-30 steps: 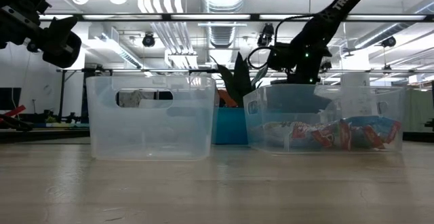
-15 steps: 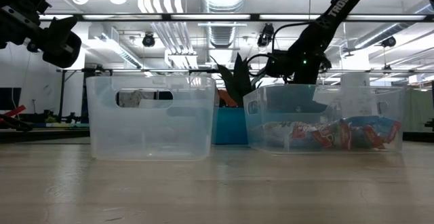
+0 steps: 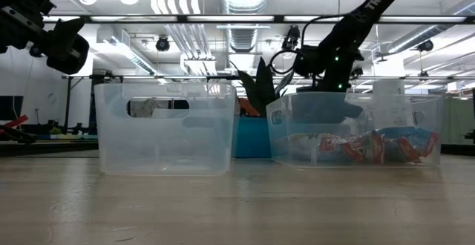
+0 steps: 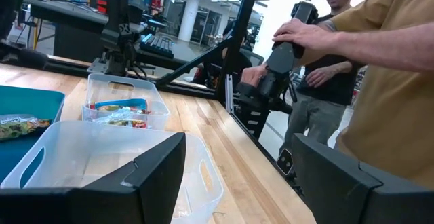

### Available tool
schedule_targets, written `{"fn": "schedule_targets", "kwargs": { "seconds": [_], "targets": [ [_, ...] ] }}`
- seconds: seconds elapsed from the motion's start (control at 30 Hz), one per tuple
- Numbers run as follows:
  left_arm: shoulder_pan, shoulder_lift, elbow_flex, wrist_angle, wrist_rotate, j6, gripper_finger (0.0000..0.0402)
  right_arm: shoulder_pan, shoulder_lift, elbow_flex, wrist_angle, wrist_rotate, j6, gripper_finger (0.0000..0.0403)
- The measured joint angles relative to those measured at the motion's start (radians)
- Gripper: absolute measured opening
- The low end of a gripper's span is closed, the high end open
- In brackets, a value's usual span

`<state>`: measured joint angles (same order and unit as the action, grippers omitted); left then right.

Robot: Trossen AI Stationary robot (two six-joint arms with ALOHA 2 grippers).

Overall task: Pick and place Granola Bars by type
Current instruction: Put the blue granola bar into the left transparent bin

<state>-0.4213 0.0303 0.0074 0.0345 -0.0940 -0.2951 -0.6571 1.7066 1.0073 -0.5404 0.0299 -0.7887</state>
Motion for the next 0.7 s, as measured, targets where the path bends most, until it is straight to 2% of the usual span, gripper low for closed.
{"fn": "schedule_targets", "kwargs": {
  "seconds": [0.3, 0.7],
  "targets": [
    [0.0, 0.0, 0.0, 0.0, 0.0, 0.0, 0.025, 0.019, -0.106, 0.0, -0.129, 0.025, 0.022, 0.0018],
    [0.0, 0.0, 0.0, 0.0, 0.0, 0.0, 0.025, 0.078, -0.271, 0.012, -0.34, 0.052, 0.318, 0.0018]
  ]
}}
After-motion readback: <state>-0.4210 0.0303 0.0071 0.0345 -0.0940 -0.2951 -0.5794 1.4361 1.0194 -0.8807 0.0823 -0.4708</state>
